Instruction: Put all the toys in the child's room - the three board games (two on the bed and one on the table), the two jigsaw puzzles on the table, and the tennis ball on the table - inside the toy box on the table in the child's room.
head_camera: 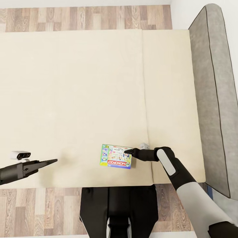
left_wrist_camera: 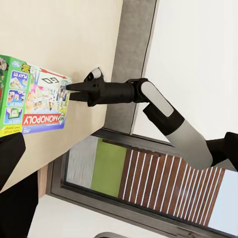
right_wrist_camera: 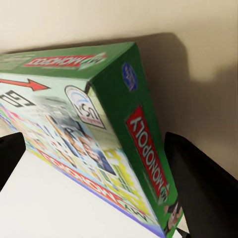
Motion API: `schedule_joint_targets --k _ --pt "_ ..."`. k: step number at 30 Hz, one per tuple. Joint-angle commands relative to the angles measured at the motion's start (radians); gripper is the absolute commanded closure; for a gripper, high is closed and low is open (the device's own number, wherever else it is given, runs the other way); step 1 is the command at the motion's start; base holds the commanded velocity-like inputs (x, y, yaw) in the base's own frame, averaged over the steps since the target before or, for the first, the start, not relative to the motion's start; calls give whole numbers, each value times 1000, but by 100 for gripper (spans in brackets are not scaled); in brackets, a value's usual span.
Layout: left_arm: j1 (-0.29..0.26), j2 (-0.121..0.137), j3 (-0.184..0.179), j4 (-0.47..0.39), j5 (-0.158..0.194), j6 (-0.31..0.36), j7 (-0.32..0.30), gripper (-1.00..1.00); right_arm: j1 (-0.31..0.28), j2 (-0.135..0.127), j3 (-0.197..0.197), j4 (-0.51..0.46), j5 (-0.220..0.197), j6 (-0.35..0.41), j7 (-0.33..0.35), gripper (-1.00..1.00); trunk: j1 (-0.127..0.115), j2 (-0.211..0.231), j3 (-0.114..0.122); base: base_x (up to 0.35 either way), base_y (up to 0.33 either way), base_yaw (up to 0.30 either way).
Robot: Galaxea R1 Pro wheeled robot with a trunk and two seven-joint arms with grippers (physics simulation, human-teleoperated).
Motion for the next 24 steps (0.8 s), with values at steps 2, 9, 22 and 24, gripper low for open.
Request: schedule_joint_targets --k 2,9,22,24 --pt "0 0 0 0 -1 11 -4 -100 0 -1 1 0 15 1 9 -100 1 -1 -1 0 8 0" --pt "-1 0 0 0 -1 11 -4 -100 0 1 0 0 15 1 9 -100 1 -1 -1 0 2 0" --pt "0 0 0 0 -1 11 -4 -100 0 0 0 0 15 1 9 -100 1 -1 -1 0 19 0" --pt "-1 0 0 0 -1 11 -4 -100 0 0 0 0 14 1 9 -100 1 -1 -1 0 2 0"
